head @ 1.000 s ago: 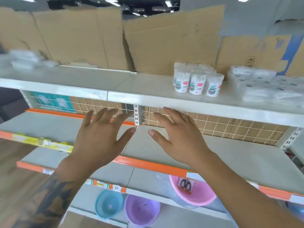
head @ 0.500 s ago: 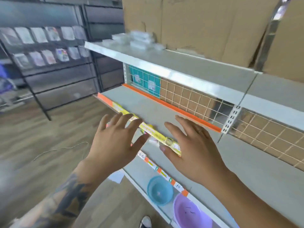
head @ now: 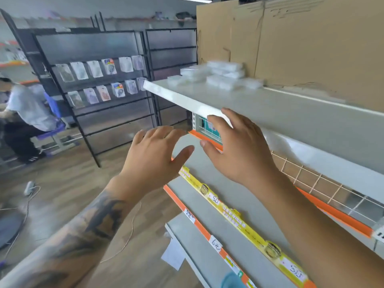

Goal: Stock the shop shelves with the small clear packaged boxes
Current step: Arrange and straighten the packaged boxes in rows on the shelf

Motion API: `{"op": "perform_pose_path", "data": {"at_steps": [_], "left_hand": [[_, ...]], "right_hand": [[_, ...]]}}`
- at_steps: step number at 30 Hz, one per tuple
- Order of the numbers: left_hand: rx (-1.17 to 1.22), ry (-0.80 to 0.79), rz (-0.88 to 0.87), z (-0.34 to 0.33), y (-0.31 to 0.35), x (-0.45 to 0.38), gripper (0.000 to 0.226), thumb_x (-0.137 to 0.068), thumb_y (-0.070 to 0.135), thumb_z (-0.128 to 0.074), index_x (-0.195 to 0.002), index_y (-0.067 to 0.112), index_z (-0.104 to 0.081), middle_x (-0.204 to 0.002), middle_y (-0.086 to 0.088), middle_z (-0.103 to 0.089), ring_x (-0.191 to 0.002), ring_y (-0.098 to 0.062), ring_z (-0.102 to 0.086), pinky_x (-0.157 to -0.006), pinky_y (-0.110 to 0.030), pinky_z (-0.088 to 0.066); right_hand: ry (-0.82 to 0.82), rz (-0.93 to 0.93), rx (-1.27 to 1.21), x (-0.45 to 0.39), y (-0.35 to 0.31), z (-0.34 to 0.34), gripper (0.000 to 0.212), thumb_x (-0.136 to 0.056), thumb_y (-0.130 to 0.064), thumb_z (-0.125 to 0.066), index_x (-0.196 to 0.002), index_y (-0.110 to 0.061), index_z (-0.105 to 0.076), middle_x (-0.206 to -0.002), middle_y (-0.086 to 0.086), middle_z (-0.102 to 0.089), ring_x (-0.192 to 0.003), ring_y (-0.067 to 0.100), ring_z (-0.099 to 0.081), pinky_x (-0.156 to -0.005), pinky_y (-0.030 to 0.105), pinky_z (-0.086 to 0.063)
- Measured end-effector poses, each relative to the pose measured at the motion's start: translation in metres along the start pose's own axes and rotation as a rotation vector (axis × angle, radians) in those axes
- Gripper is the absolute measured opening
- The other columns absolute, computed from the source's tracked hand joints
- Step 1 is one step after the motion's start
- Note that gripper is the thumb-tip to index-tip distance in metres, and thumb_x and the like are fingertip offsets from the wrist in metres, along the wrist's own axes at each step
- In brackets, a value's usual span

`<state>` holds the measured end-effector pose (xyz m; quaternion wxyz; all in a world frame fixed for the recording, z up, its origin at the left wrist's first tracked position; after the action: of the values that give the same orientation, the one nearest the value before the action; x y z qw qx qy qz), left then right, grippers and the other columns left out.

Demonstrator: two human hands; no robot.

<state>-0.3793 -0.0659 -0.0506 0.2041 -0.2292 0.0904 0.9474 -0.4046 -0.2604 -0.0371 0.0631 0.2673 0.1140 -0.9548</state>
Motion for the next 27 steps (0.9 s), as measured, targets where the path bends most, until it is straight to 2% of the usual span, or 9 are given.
{"op": "perform_pose_path", "data": {"at_steps": [7,13,21,24,27], "left_hand": [[0.074,0.014,-0.016,-0.030,-0.044,-0.086,0.058,-0.096,0.069,-0.036,-0.135,0.032,-0.058,-0.130,0.006,-0.063,-0.119,-0.027,-0.060,-0.102,-0.046,-0.043],[0.145,0.052,-0.127,-0.061,-0.086,-0.161,0.055,-0.097,0.067,-0.043,-0.136,0.030,-0.058,-0.135,0.003,-0.063,-0.123,-0.031,-0.059,-0.103,-0.048,-0.043],[0.284,0.014,-0.310,-0.086,-0.153,-0.277,0.062,-0.094,0.069,-0.032,-0.140,0.033,-0.055,-0.143,0.000,-0.058,-0.125,-0.032,-0.057,-0.107,-0.050,-0.040],[0.303,-0.022,-0.349,-0.096,-0.176,-0.325,0.060,-0.095,0.068,-0.039,-0.142,0.034,-0.054,-0.147,-0.001,-0.055,-0.132,-0.032,-0.052,-0.110,-0.051,-0.035],[0.270,-0.087,-0.383,-0.112,-0.188,-0.367,0.057,-0.095,0.065,-0.049,-0.144,0.037,-0.050,-0.152,-0.001,-0.050,-0.138,-0.032,-0.047,-0.114,-0.053,-0.032]], "right_hand": [[-0.078,-0.045,0.071,-0.083,0.002,-0.038,0.059,-0.094,-0.057,-0.054,-0.145,-0.029,-0.048,-0.160,0.006,-0.036,-0.144,0.031,-0.037,-0.114,0.043,-0.031],[-0.040,-0.133,0.141,-0.133,0.001,-0.061,0.052,-0.099,-0.055,-0.048,-0.145,-0.031,-0.048,-0.160,0.003,-0.036,-0.144,0.029,-0.037,-0.114,0.043,-0.032],[0.017,-0.381,0.243,-0.211,0.002,-0.083,0.047,-0.102,-0.049,-0.044,-0.146,-0.033,-0.048,-0.157,-0.002,-0.040,-0.138,0.029,-0.043,-0.110,0.043,-0.037],[-0.006,-0.497,0.267,-0.245,0.008,-0.099,0.048,-0.102,-0.051,-0.044,-0.146,-0.033,-0.048,-0.155,-0.003,-0.043,-0.135,0.030,-0.046,-0.109,0.044,-0.039],[-0.059,-0.636,0.322,-0.270,0.025,-0.111,0.054,-0.102,-0.055,-0.040,-0.151,-0.031,-0.043,-0.160,-0.001,-0.037,-0.140,0.031,-0.042,-0.111,0.046,-0.038]]}}
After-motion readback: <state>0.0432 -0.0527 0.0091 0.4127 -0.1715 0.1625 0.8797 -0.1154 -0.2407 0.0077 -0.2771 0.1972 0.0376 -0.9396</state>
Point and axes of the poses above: each hand's wrist, its own x-axis away from the middle knuckle, its own z-axis out of the back of the hand, y = z × x, the point moved 3 cm from there along -x, towards the middle knuckle
